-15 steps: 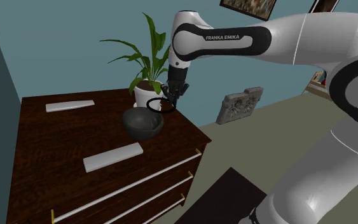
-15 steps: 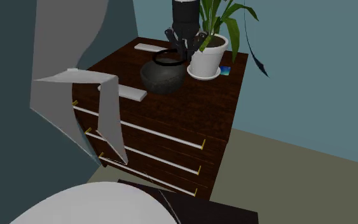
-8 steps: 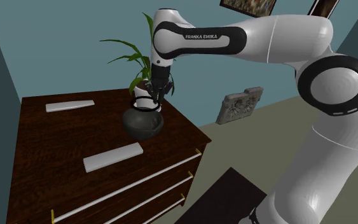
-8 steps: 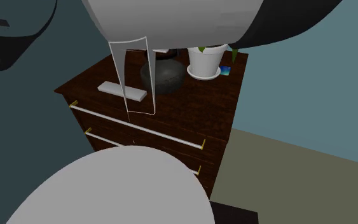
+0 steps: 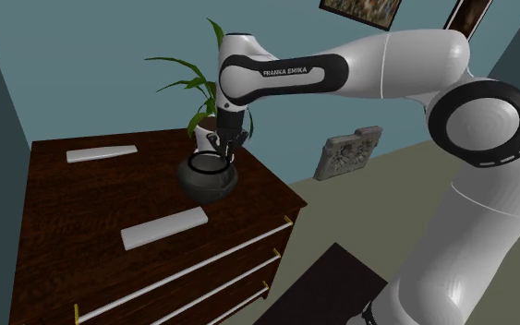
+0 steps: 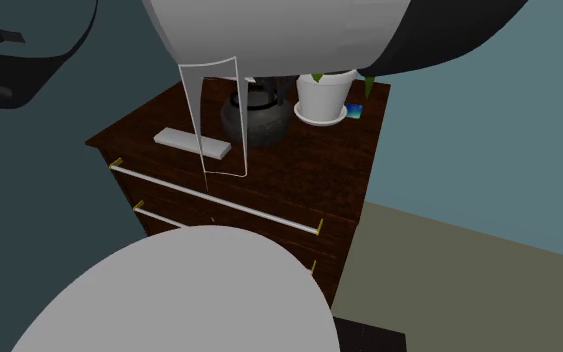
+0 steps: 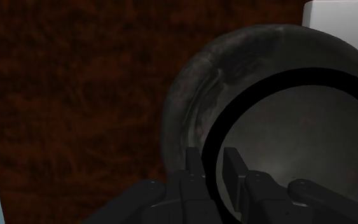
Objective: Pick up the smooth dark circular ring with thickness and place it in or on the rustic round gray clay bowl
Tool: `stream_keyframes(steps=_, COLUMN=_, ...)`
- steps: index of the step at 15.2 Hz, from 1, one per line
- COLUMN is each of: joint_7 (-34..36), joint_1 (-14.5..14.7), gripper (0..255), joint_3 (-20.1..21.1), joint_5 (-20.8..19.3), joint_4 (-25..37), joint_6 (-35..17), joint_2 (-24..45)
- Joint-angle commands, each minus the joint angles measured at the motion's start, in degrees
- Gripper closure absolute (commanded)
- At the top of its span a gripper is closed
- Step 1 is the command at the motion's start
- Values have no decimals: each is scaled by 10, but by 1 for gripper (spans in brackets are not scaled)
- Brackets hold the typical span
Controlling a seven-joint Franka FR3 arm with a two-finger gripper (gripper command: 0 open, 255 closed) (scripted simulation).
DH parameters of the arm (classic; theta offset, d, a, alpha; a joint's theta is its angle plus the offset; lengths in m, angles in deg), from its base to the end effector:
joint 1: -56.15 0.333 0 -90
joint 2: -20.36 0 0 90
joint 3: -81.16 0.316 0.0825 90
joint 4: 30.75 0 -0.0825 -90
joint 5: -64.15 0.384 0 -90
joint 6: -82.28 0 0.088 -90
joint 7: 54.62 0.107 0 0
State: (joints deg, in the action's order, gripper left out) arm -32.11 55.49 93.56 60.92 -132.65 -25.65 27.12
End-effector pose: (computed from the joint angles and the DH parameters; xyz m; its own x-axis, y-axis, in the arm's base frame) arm 0.5849 0.1124 0.4859 0.9853 -0.1708 0.0015 -0.1708 -0.9849 0.0299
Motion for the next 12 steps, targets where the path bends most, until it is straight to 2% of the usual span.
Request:
stream_keyframes(steps=1, joint_7=0, joint_1=-1, gripper=255, joint_3=-1, joint_5=-1, joint_4=-14, joint_6=-16, joint_2=2)
stream_keyframes(steps=4, joint_7=1, joint_1=0, gripper=255, joint_3=-1, joint_5=-2, joint_4=-30, joint_6=-36, joint_2=6)
stream_keyframes(steps=12, joint_7=1, joint_1=0, gripper=255, joint_3=-1, joint_5=-2, joint_4=-30, joint_6=-36, joint_2=6)
